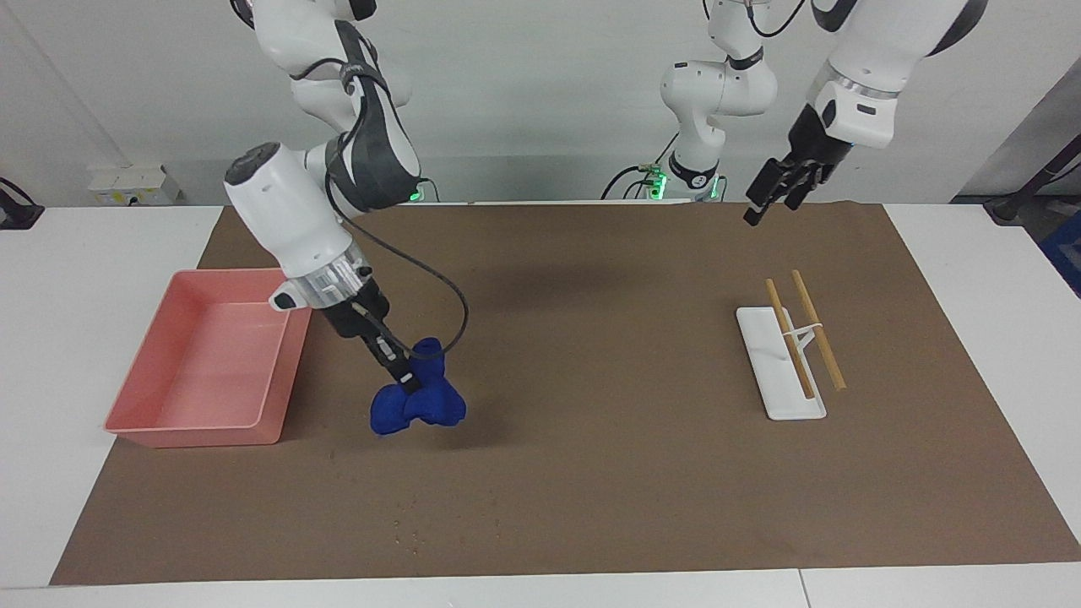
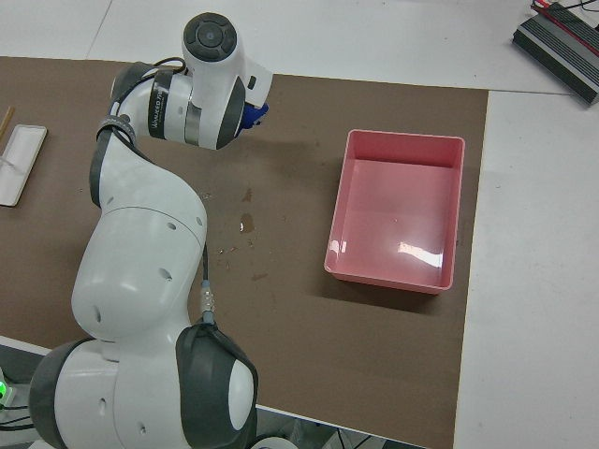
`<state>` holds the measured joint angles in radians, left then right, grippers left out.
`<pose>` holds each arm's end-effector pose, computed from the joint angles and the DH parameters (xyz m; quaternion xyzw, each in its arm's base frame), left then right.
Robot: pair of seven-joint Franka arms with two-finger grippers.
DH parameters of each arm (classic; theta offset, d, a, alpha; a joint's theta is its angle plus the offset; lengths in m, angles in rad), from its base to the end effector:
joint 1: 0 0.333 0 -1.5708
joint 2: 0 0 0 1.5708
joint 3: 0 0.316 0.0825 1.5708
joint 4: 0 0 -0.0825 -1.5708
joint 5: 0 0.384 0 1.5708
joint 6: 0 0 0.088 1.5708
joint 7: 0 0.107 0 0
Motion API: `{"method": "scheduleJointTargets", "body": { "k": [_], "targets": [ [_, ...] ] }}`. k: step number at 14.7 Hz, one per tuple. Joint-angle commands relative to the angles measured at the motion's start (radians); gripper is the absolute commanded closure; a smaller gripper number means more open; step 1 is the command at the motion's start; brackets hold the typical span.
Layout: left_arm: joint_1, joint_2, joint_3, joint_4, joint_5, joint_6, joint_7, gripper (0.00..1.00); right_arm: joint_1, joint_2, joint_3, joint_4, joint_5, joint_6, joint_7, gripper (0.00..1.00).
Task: Wipe water with towel using both arms
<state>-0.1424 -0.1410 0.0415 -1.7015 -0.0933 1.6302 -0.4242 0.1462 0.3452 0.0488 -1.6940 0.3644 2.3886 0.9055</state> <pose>0.5123 -0.0598 0.6437 0.9850 0.1617 0.0207 0.0568 0.6711 0.1321 0.4331 -0.8679 0.4408 -0.0654 0.2193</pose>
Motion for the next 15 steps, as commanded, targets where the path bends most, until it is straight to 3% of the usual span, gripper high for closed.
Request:
{"method": "scheduleJointTargets", "body": {
  "k": [1, 4, 6, 8, 11, 13, 15],
  "targets": [
    [0.014, 0.008, -0.015, 0.049, 0.136, -0.067, 0.172, 0.00, -0.005, 0.001, 0.011, -0.085, -0.025, 0.062, -0.036, 1.00],
    [0.050, 0.011, -0.008, 0.059, 0.190, -0.101, 0.378, 0.00, -0.005, -0.012, 0.011, -0.196, -0.050, 0.090, -0.085, 1.00],
    [0.055, 0.021, 0.004, 0.075, 0.193, -0.099, 0.403, 0.00, -0.004, -0.014, 0.011, -0.231, -0.050, 0.098, -0.097, 1.00],
    [0.102, 0.079, -0.014, 0.141, 0.184, -0.131, 0.404, 0.00, -0.004, -0.038, 0.009, -0.286, -0.053, 0.086, -0.096, 1.00],
    [0.167, 0.170, -0.067, 0.264, 0.172, -0.199, 0.404, 0.00, -0.004, -0.066, 0.005, -0.320, -0.071, -0.027, -0.089, 1.00],
    [0.257, 0.166, -0.161, 0.272, 0.165, -0.227, 0.407, 0.00, -0.005, -0.081, 0.003, -0.326, -0.088, -0.112, -0.082, 1.00],
    [0.285, 0.149, -0.190, 0.234, 0.167, -0.219, 0.436, 0.00, -0.008, -0.100, 0.003, -0.351, -0.091, -0.157, -0.080, 1.00]
  ]
}}
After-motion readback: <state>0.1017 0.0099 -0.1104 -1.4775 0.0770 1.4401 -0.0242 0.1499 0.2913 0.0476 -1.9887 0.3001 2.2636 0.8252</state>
